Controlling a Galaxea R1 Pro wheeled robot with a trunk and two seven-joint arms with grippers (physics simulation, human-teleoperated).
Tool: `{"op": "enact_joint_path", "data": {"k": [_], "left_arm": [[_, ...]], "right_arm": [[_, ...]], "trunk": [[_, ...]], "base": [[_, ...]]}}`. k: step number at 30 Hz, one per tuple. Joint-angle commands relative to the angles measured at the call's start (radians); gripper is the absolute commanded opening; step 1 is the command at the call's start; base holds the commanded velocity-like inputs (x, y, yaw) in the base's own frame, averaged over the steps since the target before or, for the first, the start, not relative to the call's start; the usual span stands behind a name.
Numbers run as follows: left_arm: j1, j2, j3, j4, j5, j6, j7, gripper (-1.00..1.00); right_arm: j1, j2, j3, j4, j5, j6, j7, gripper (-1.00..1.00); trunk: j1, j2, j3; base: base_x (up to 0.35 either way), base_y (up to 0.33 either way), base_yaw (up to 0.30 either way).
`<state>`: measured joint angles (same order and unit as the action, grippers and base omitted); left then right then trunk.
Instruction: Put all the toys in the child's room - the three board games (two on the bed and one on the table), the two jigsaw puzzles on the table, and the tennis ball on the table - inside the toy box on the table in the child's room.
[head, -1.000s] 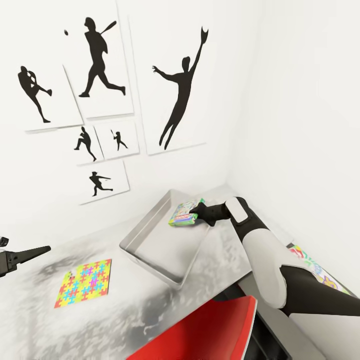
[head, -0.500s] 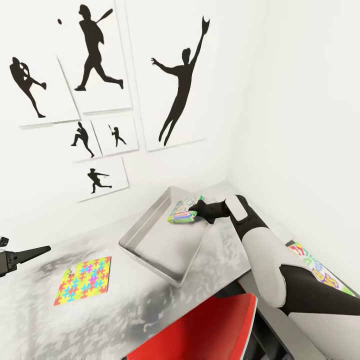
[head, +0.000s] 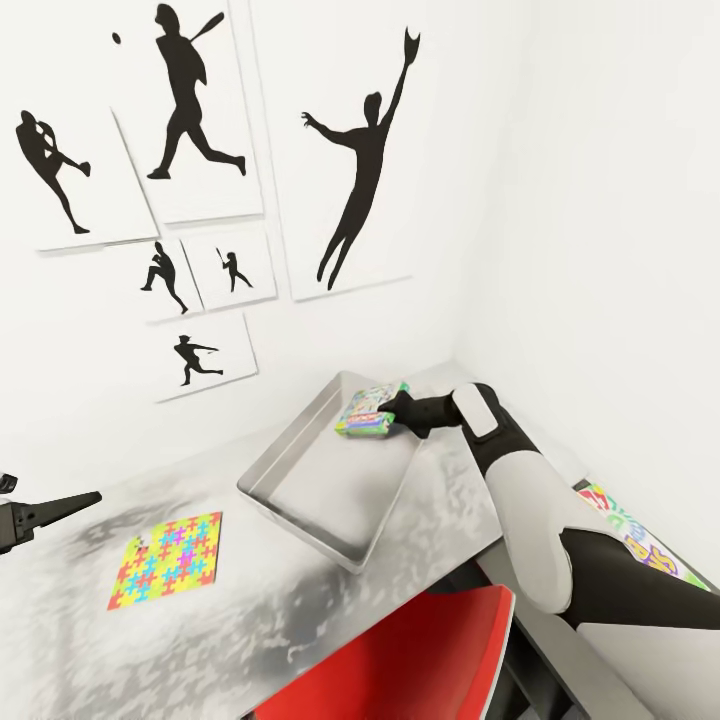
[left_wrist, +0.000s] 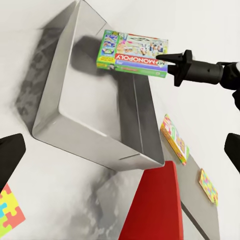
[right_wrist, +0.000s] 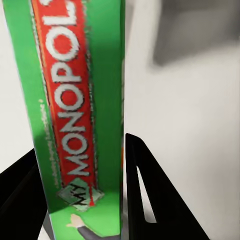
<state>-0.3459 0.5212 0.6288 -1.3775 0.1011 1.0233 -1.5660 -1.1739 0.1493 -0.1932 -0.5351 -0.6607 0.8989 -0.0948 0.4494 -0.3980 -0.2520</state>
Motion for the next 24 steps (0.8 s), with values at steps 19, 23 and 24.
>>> {"op": "enact_joint_path", "data": {"k": [19, 23, 24], "left_arm": [[-0.001, 0.000, 0.000, 0.000, -0.001, 0.011, -0.005, 1.00], [-0.001, 0.000, 0.000, 0.000, -0.001, 0.011, -0.005, 1.00], [-0.001, 0.000, 0.000, 0.000, -0.001, 0.011, -0.005, 1.00]], "right_arm": [[-0.001, 0.013, -0.003, -0.002, -0.008, 0.003, -0.010, -1.00], [-0.002, 0.016, -0.002, -0.002, -0.009, 0.003, -0.010, -1.00], [-0.002, 0.016, -0.002, -0.002, -0.008, 0.002, -0.010, -1.00]], "trunk": [[0.001, -0.002, -0.009], [0.001, -0.002, -0.016], [0.001, -0.002, -0.017]], "base": [[0.000, 0.000, 0.000], [0.000, 0.000, 0.000], [0.000, 0.000, 0.000]]}}
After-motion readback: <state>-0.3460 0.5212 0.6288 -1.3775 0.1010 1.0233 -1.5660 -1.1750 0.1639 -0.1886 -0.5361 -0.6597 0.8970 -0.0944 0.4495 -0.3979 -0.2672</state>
